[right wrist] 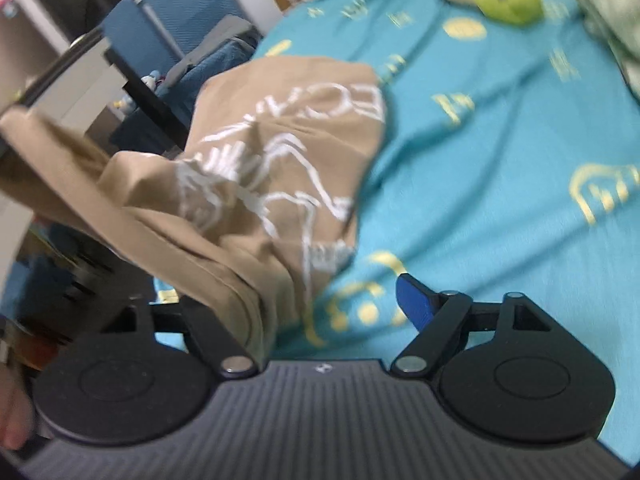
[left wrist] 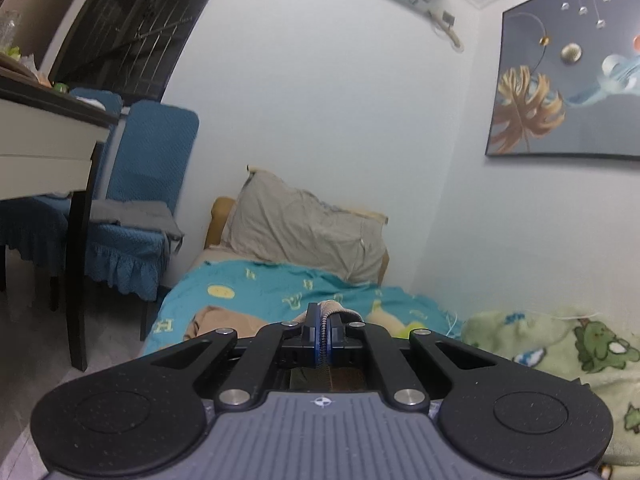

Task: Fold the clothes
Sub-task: 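Lift the held T-shirt with the left tool and shake it out, then lower the T-shirt onto the bed and open the left tool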

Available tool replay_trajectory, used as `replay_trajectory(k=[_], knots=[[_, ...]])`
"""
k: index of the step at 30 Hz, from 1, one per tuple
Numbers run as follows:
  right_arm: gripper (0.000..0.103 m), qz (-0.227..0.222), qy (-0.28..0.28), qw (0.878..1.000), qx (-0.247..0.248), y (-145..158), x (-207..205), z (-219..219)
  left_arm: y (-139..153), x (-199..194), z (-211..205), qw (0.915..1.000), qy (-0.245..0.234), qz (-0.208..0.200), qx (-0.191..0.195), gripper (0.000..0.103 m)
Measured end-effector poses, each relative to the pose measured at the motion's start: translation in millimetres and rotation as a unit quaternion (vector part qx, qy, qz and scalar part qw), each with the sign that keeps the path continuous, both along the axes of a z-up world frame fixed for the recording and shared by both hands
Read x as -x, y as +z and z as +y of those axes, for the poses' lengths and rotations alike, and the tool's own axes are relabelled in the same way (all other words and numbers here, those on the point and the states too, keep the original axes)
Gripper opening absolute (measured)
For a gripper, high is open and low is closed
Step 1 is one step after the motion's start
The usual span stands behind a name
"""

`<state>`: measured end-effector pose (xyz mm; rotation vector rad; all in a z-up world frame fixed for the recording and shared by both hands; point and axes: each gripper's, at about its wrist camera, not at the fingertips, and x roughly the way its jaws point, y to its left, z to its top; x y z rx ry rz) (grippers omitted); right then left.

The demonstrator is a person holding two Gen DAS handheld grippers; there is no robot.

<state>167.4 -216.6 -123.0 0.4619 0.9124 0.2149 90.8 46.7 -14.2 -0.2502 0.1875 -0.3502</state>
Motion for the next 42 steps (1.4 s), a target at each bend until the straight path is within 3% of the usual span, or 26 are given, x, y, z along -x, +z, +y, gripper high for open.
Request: replay_trajectory(k=[4,8,11,13,14,16,18,21,23,24,26,28,31,33,35,37,42], knots=[[0.084,-0.018,0.029,0.999,0.013,15.9,6.3,-7.6,7.3,8.5,3.7,0.9996,0.0,-0.02,0.019,0.002],[0.084,-0.101,0.013,0.992,0.069,52.6,16.9,-19.6,17.0,19.3,13.9,0.9978,0.004,-0.043,0.051,0.002],[0.084,-0.228,-0.024,0.96,0.163,88.4,39.2,-22.6,25.0,27.6,16.4,0.9958,-0.008,-0.061,0.067,0.002],[0.085,-0.282,-0.04,0.935,0.213,102.6,49.9,-22.7,29.5,32.7,14.4,0.995,-0.017,-0.071,0.068,0.002],[0.087,-0.289,-0.048,0.93,0.223,103.7,51.6,-23.3,30.1,34.3,12.1,0.9951,-0.019,-0.073,0.065,0.002],[0.089,-0.27,-0.06,0.934,0.227,96.4,48.1,-25.1,29.0,36.6,7.0,0.9957,-0.021,-0.072,0.054,0.002],[0.089,-0.189,-0.056,0.958,0.208,73.1,31.5,-27.5,25.8,36.5,3.5,0.9968,-0.012,-0.067,0.042,0.002],[0.089,-0.054,-0.047,0.99,0.12,22.8,8.8,-33.8,21.9,32.1,4.4,0.9977,0.008,-0.055,0.037,0.002],[0.089,0.021,-0.061,0.997,0.041,-4.4,2.9,-41.9,20.3,27.4,7.2,0.9981,0.026,-0.048,0.029,0.002],[0.089,0.035,-0.067,0.997,0.02,-8.9,3.2,-44.9,19.5,24.9,8.6,0.998,0.036,-0.045,0.024,0.002],[0.089,0.018,-0.079,0.996,0.022,-0.3,9.7,-48.1,16.7,20.1,11.8,0.9978,0.056,-0.031,0.015,0.002],[0.089,-0.038,-0.099,0.992,0.074,22.2,21.4,-45.8,12.8,13.6,15.3,0.9977,0.067,-0.006,0.012,0.002],[0.089,-0.142,-0.14,0.966,0.162,54.3,42.0,-43.4,6.9,5.3,14.9,0.9973,0.067,0.028,-0.006,0.003],[0.088,-0.173,-0.157,0.955,0.18,61.1,45.5,-43.6,3.3,1.6,11.9,0.9966,0.063,0.046,-0.024,0.003],[0.083,-0.179,-0.16,0.955,0.173,59.6,42.6,-45.4,-1.3,-1.9,10.2,0.9952,0.06,0.068,-0.037,0.003],[0.075,-0.164,-0.154,0.963,0.149,55.3,39.1,-50.5,-7.3,-5.5,10.0,0.993,0.058,0.09,-0.049,0.006],[0.075,-0.137,-0.154,0.971,0.124,48.3,31.9,-55.0,-28.2,-18.0,5.5,0.9825,0.052,0.152,-0.095,0.014]])
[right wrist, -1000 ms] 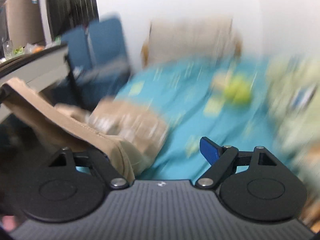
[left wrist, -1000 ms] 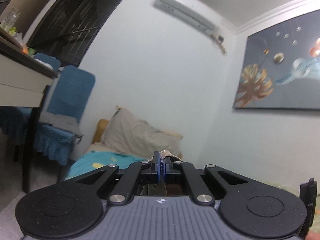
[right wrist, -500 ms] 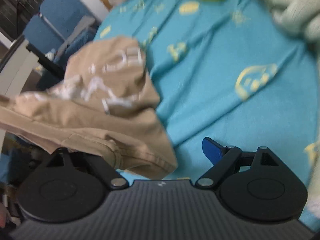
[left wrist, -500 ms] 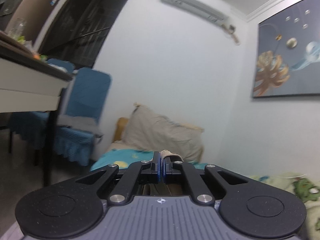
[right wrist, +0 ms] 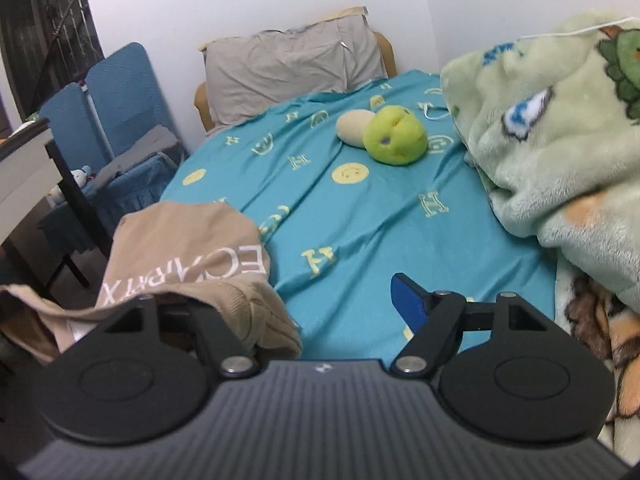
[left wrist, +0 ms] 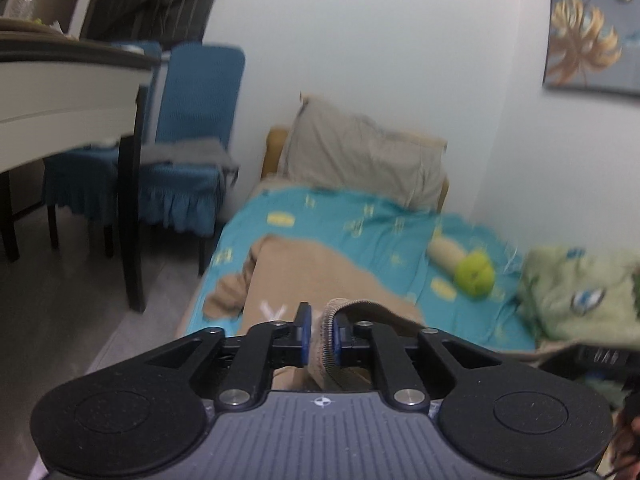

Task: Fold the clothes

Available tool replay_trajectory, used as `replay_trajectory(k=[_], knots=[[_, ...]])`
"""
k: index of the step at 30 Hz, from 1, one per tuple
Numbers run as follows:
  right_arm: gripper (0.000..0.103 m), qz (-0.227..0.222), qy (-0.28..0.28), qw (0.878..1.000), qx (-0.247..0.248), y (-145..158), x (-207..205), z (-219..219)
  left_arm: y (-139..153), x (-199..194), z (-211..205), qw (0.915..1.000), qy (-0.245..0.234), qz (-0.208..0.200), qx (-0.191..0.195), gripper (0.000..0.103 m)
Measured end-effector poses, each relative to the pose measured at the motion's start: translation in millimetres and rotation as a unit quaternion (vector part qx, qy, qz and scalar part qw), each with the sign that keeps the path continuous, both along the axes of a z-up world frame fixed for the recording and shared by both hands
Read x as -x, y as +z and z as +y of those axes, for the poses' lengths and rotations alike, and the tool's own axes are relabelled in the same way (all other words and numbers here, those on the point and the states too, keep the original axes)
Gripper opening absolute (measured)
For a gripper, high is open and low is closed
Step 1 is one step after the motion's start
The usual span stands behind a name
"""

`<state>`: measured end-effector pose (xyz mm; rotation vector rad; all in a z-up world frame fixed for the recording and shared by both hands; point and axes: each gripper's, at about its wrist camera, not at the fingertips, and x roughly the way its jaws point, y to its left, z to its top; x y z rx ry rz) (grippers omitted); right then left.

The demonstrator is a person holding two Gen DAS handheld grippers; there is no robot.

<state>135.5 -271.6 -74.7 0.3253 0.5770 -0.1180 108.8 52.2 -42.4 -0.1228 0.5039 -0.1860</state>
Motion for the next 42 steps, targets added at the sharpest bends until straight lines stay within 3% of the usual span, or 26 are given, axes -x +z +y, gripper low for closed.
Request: replay_trajectory(k=[7,9,12,17,22,26,31,34,38,40,42], knots=[[0.075,-0.025,0.001,0.999,-0.019,3.3,6.2,2.1,-41.8,-14.9,-29.6,0.9905,-0.036,0.078,-0.107,0.035],[0.075,-0.038,0.008,0.999,-0.021,6.3,7.6,3.5,-53.5,-16.5,-37.7,0.986,-0.047,0.091,-0.132,0.037],[0.075,-0.053,0.024,0.998,-0.014,10.1,10.4,10.0,-61.7,-14.4,-44.7,0.9853,-0.059,0.088,-0.134,0.045],[0.075,-0.064,0.037,0.997,-0.015,16.2,12.8,12.8,-57.3,-9.9,-49.8,0.9878,-0.087,0.05,-0.119,0.058],[0.075,-0.064,0.028,0.997,-0.015,16.4,13.6,8.9,-69.0,-26.6,-44.2,0.9871,-0.033,0.077,-0.136,0.06],[0.075,-0.068,0.023,0.997,0.005,14.8,13.6,8.3,-76.7,-33.2,-31.3,0.9812,0.015,0.112,-0.157,0.061],[0.076,-0.045,0.024,0.998,0.036,7.6,5.3,10.1,-50.6,-23.8,-9.9,0.9833,0.098,0.074,-0.135,0.062],[0.078,0.054,0.069,0.994,0.064,-16.2,-10.9,21.1,-29.7,-12.9,11.1,0.9798,0.168,0.023,-0.106,0.063],[0.085,0.146,0.108,0.983,0.028,-45.4,-21.4,22.8,-3.5,1.5,31.9,0.975,0.213,-0.03,-0.056,0.069],[0.085,0.128,0.083,0.988,0.024,-34.6,-17.2,19.5,10.7,11.0,29.0,0.9752,0.208,-0.059,-0.05,0.07],[0.085,0.081,0.035,0.996,0.025,-7.7,-9.5,14.2,31.7,20.9,23.5,0.974,0.202,-0.093,-0.043,0.07]])
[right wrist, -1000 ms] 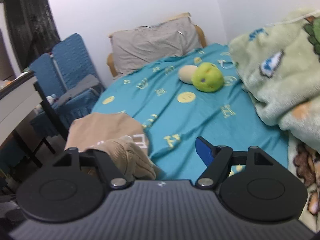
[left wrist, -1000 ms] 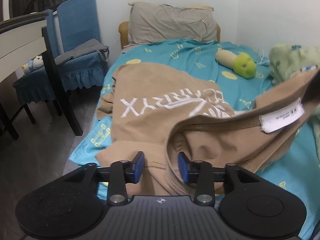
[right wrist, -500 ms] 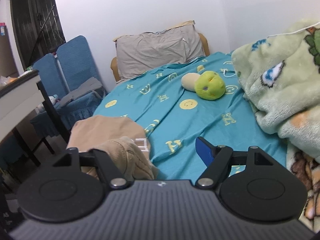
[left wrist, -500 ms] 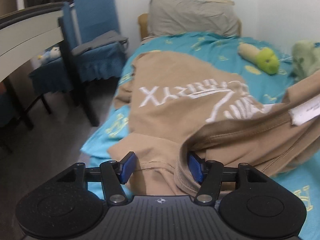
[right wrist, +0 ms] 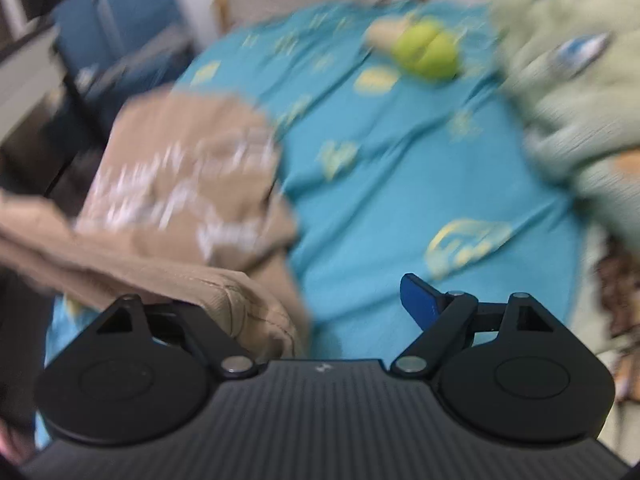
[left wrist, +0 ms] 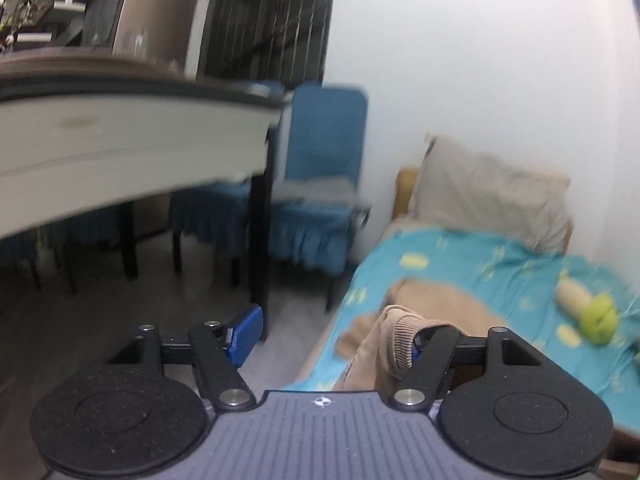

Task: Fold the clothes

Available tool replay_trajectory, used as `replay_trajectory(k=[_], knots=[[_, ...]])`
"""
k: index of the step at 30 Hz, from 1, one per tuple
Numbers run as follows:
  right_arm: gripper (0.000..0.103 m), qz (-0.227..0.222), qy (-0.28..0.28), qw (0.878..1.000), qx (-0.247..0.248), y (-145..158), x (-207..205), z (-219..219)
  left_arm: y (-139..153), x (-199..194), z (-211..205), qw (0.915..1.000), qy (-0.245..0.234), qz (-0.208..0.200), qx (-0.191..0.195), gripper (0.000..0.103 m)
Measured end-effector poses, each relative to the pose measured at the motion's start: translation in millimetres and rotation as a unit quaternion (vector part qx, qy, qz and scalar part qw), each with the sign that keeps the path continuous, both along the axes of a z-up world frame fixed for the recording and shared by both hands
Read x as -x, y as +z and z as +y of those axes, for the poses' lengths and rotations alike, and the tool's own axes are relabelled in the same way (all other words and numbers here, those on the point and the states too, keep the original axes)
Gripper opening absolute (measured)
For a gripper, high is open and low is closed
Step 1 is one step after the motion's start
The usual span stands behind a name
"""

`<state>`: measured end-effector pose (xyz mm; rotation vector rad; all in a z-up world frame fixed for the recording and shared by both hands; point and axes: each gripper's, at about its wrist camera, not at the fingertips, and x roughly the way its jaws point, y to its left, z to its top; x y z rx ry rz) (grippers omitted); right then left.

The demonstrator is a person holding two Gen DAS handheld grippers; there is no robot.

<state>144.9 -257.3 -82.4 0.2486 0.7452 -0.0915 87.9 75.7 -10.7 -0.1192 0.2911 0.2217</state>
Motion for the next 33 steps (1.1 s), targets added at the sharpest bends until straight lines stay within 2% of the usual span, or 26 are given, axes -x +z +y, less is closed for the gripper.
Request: replay_trajectory(k=[2,4,7,10,13,16,20,23,26,29,33], knots=[[0.084,-0.064,-0.04,0.997,-0.018,36.7,9.2,-11.4,28.8,10.4,-7.4,0.999,-0.005,-0.044,-0.002,0.07],[0.085,-0.127,-0.054,0.99,-0.001,83.2,16.7,-14.2,64.9,17.6,-15.8,0.9966,-0.002,-0.083,-0.002,0.071],[0.085,-0.231,-0.063,0.97,0.035,165.0,34.2,-12.8,134.1,33.5,-25.3,0.9886,0.001,-0.15,0.012,0.071],[0.085,-0.302,-0.061,0.951,0.039,249.2,54.8,-15.3,212.9,52.5,-26.4,0.9779,-0.007,-0.207,0.028,0.071],[0.085,-0.362,-0.054,0.929,0.059,327.8,85.3,-15.1,293.3,77.1,-27.9,0.97,-0.022,-0.24,0.029,0.071],[0.086,-0.42,-0.052,0.903,0.078,392.0,128.0,-13.4,364.5,108.7,-30.7,0.9639,-0.036,-0.263,0.02,0.072],[0.086,-0.458,-0.051,0.884,0.079,455.4,178.3,-22.3,431.4,149.0,-39.8,0.9595,-0.055,-0.276,0.005,0.072],[0.086,-0.453,-0.052,0.885,0.092,478.3,189.7,-27.6,461.8,163.9,-49.3,0.9608,-0.067,-0.269,-0.002,0.072],[0.086,-0.435,-0.05,0.893,0.101,488.6,183.0,-35.9,466.1,145.5,-52.2,0.9669,-0.083,-0.241,0.009,0.072],[0.086,-0.405,-0.042,0.909,0.091,466.7,138.0,-45.6,444.5,98.3,-45.1,0.9744,-0.089,-0.205,0.018,0.072],[0.086,-0.356,-0.032,0.93,0.089,422.5,71.4,-51.3,390.1,11.1,-41.4,0.9839,-0.086,-0.154,0.028,0.072]])
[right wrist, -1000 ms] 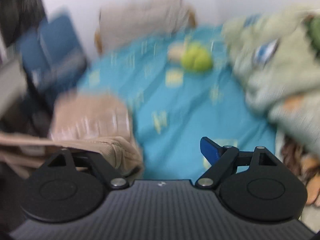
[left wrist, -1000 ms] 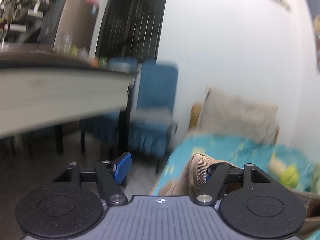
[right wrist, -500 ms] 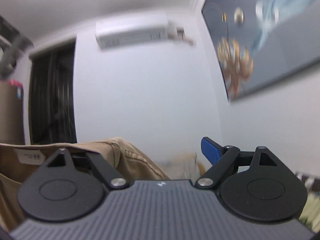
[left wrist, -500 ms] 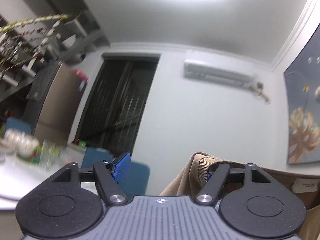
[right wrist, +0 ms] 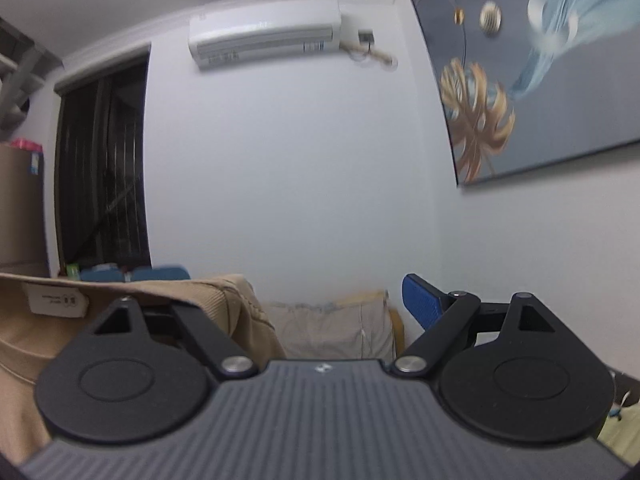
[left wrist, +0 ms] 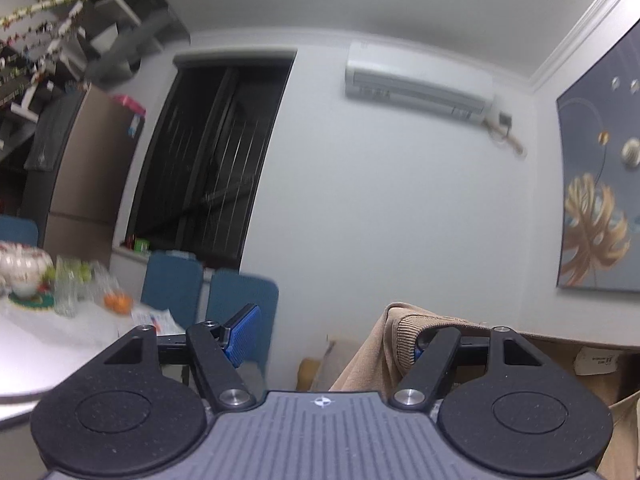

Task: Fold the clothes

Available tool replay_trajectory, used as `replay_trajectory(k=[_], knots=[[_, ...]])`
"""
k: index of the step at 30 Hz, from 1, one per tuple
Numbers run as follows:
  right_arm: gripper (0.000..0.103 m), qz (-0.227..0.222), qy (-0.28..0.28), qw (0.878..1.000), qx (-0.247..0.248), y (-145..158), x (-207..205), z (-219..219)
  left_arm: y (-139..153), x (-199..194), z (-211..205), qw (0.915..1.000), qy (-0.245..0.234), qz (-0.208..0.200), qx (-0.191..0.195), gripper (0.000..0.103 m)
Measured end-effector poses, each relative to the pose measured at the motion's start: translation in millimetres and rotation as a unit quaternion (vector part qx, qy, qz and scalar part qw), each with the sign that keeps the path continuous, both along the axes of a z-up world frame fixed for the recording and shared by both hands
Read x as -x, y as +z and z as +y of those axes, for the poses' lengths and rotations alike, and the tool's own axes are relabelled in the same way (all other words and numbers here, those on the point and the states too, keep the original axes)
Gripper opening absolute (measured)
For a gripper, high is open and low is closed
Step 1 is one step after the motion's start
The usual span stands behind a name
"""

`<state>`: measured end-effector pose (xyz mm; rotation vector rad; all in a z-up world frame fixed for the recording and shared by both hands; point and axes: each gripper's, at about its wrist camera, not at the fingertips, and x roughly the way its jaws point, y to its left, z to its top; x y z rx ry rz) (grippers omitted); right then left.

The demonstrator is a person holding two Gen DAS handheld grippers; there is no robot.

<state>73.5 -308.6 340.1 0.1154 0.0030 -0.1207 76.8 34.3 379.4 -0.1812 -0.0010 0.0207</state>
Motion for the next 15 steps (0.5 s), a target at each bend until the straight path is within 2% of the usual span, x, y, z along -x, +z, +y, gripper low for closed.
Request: replay_trajectory(k=[4,9,15], knots=[[0.086,0.05,0.004,0.999,0.004,-57.5,-85.2,-5.5,-65.5,-104.4,10.9,0.9991,0.0,0.043,0.005,0.073],[0.086,0.104,0.002,0.995,-0.005,-147.4,-210.6,-18.0,-163.5,-239.7,-3.2,0.9957,0.006,0.092,0.003,0.076],[0.086,0.166,-0.019,0.986,-0.011,-287.0,-346.9,-25.8,-322.9,-380.5,-29.0,0.9873,0.001,0.153,-0.042,0.077]])
